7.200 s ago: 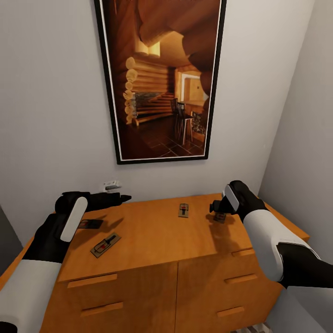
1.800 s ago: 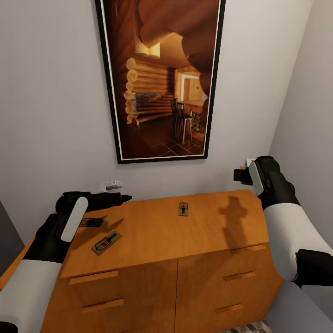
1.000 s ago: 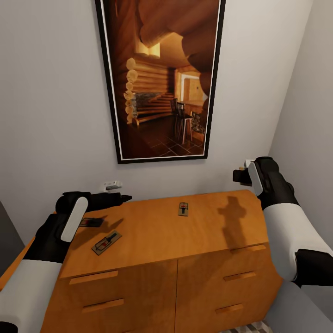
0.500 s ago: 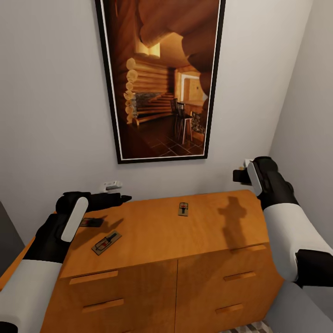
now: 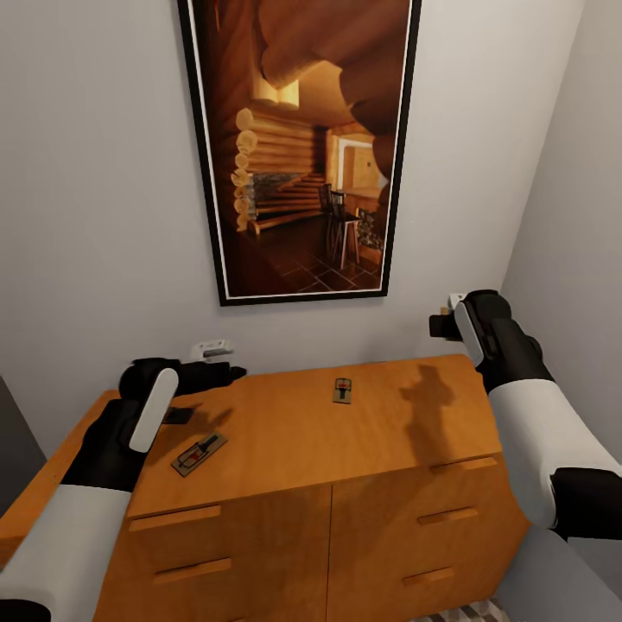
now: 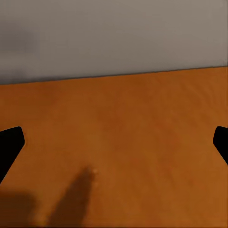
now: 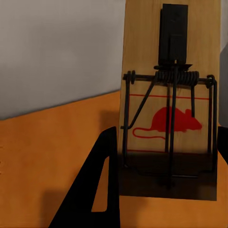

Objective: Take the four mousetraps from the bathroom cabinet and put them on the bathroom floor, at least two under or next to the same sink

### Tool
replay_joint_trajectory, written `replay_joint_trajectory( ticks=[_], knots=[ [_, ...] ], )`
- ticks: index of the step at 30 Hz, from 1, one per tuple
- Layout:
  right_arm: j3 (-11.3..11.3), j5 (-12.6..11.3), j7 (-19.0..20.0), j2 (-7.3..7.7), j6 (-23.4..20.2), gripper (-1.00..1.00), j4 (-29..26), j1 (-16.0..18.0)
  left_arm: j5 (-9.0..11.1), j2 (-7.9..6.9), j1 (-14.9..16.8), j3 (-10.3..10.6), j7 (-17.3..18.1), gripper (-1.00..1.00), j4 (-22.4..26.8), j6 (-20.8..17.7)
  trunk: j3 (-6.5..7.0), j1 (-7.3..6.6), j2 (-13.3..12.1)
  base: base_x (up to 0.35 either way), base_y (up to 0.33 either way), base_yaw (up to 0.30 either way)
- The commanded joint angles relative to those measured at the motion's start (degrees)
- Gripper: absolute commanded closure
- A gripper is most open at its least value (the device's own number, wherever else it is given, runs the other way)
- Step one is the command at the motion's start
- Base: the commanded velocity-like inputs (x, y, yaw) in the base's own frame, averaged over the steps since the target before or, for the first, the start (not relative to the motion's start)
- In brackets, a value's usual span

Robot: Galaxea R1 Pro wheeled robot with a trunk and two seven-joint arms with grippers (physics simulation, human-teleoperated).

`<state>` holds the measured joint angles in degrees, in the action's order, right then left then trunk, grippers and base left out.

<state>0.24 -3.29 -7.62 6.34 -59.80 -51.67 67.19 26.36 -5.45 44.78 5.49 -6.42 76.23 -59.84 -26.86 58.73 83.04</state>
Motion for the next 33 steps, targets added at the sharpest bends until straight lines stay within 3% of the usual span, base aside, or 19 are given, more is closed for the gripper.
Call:
replay_joint_trajectory(
  ticks=[1,8,20,29,33],
  knots=[
    [0.02,-0.45,-0.38,0.0,-0.2,1.0,-0.03,0.04,0.71,0.09,0.05,0.12,-1.59,-1.0,0.05,-0.16,-0.07,0.0,0.04,0.0,0.0,0.0],
    [-0.04,-0.54,-0.34,0.11,-0.2,1.0,-0.02,0.04,1.06,1.08,0.05,0.13,-5.38,-1.0,0.06,-0.16,-0.07,0.0,0.04,0.0,0.0,0.0],
    [-0.14,-0.57,-0.27,0.57,-0.2,1.0,-0.02,0.04,0.87,5.53,0.05,0.22,-6.2,-1.0,0.06,-0.16,-0.07,0.0,0.04,0.0,0.0,0.0],
    [-0.16,-0.62,-0.22,0.6,-0.2,1.0,-0.01,0.04,0.53,5.44,0.05,0.3,-6.36,-1.0,0.07,-0.16,-0.07,0.0,0.04,0.0,0.0,0.0],
    [-0.15,-0.61,-0.26,0.6,-0.2,1.0,-0.01,0.04,0.23,4.11,0.03,0.29,-7.52,-1.0,0.11,-0.16,-0.07,0.0,0.04,0.0,0.0,0.0]
  ],
)
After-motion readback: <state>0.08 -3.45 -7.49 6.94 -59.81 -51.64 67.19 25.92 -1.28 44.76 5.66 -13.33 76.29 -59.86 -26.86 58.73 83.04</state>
